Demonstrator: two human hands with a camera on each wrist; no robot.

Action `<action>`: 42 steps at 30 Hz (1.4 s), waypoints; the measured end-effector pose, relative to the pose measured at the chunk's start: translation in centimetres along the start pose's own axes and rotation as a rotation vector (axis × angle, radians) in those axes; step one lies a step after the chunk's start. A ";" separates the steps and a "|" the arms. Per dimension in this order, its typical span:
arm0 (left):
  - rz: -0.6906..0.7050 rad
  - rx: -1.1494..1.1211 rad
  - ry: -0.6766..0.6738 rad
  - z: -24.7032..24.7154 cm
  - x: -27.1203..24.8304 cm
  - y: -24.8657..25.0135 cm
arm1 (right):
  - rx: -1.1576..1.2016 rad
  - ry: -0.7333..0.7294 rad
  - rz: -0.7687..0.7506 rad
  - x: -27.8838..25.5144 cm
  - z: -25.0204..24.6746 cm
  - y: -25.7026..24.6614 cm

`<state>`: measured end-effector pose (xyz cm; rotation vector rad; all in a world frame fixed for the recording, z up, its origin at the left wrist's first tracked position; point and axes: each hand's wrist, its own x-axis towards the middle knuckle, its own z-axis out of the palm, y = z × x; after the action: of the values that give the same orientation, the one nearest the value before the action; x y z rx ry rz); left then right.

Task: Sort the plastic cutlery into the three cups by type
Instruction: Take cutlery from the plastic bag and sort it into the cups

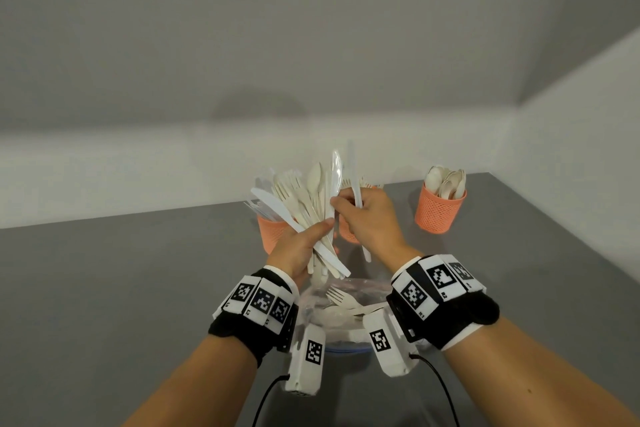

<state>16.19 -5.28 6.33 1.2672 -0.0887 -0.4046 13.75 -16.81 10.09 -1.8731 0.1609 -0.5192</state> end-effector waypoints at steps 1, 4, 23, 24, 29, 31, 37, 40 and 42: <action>0.010 0.003 0.001 -0.1 -0.1 0.0 | 0.015 0.036 -0.008 0.0 0.1 0.0; 0.022 0.000 0.004 -0.1 -0.3 0.1 | 0.053 0.096 0.017 0.0 0.1 0.0; -0.035 0.065 -0.025 -0.9 0.0 0.2 | 0.057 0.020 -0.053 1.4 -1.1 -0.8; -0.025 0.112 -0.032 -0.7 0.0 0.2 | -0.024 -0.021 -0.038 1.6 -1.1 -0.6; 0.002 0.259 -0.058 -0.7 0.1 0.1 | -0.292 -0.181 0.019 2.0 -1.4 -0.7; -0.005 0.295 -0.058 -1.2 0.0 0.2 | -0.244 -0.130 0.029 2.2 -2.0 -1.0; -0.037 0.321 -0.031 -2.2 0.1 0.2 | -0.012 0.082 0.116 3.1 -3.7 -1.5; -0.029 0.268 0.004 -2.1 0.0 0.3 | 0.208 -0.019 0.224 2.6 -2.8 -1.0; -0.019 0.264 0.007 -2.1 -0.1 0.4 | 0.222 -0.134 0.249 2.0 -1.7 -0.6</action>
<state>16.82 -3.22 6.04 1.5302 -0.1276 -0.4142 14.72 -18.81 11.63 -1.6364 0.2347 -0.2298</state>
